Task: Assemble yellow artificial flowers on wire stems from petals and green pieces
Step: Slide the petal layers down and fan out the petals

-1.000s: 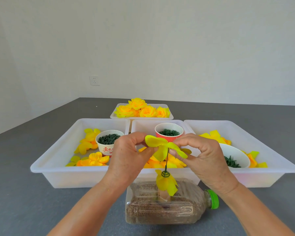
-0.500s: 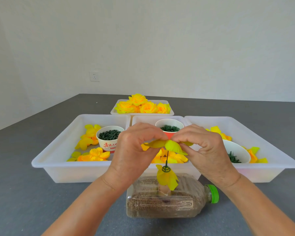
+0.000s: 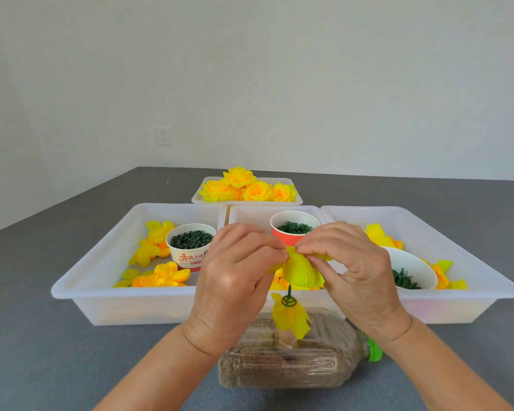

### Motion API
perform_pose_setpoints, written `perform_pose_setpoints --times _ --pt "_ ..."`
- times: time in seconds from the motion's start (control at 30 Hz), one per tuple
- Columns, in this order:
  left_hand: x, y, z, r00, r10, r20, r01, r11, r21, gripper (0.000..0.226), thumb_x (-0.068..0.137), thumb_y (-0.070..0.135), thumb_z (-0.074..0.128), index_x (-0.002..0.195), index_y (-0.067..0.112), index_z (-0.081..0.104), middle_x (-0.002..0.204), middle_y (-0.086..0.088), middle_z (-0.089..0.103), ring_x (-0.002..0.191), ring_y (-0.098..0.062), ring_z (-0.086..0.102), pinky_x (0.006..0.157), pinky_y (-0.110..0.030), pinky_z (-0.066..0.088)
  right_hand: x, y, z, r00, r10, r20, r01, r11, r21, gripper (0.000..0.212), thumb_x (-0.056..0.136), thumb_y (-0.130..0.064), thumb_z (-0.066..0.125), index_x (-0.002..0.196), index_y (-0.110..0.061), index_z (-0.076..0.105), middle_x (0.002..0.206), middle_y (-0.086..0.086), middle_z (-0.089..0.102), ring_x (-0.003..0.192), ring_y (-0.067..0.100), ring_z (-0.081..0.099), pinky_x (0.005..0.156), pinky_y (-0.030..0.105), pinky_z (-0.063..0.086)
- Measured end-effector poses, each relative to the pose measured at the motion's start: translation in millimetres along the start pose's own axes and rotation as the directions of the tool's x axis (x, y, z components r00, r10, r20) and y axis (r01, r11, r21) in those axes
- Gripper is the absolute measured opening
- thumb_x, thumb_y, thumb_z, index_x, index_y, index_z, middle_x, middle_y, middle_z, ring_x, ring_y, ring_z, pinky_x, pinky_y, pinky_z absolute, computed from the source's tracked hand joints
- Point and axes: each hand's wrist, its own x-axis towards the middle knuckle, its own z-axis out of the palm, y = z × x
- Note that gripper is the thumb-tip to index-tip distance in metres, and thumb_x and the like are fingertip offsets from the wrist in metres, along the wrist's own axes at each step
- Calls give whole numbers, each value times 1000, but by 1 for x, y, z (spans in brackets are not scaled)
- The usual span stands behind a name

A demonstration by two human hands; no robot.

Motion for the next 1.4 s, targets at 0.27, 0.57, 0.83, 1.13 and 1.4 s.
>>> perform_pose_setpoints --times 0.27,0.57,0.83,1.13,1.4 --pt "-8 0 2 1000 -7 5 7 1000 2 9 81 3 67 73 5 71 84 -1 70 80 -20 60 74 -32 44 -1 -1 1 1000 23 12 -24 999 26 5 75 -2 70 77 -5 73 82 0 71 82 16 64 74 39 48" --pt "-6 4 1 1000 -17 1 17 1000 -3 6 78 0 70 77 5 73 85 -1 70 79 -21 59 70 -37 46 -4 -1 4 997 82 3 -82 993 80 5 77 -8 68 76 -5 72 79 1 70 80 16 64 73 40 50" --pt "-5 7 -2 998 52 -27 -50 997 57 22 88 5 57 72 1 73 82 -6 70 75 -25 61 70 -34 45 -6 -3 6 998 6 -66 -9 999 -41 8 82 -9 67 76 -5 72 82 1 70 83 17 63 76 34 48" --pt "-8 6 0 998 48 -36 -46 998 51 17 84 3 62 70 1 72 81 -6 71 75 -26 63 68 -37 47 -7 -4 6 998 2 -60 -4 999 -37 15 85 -11 60 78 -6 72 85 1 70 84 19 63 77 36 48" --pt "-6 5 2 1000 7 0 -7 999 47 8 77 -1 69 81 4 74 86 -3 70 78 -25 63 71 -36 46 -5 -5 7 989 131 -61 -128 990 55 1 73 -6 72 73 -6 71 76 0 70 76 19 65 73 36 49"
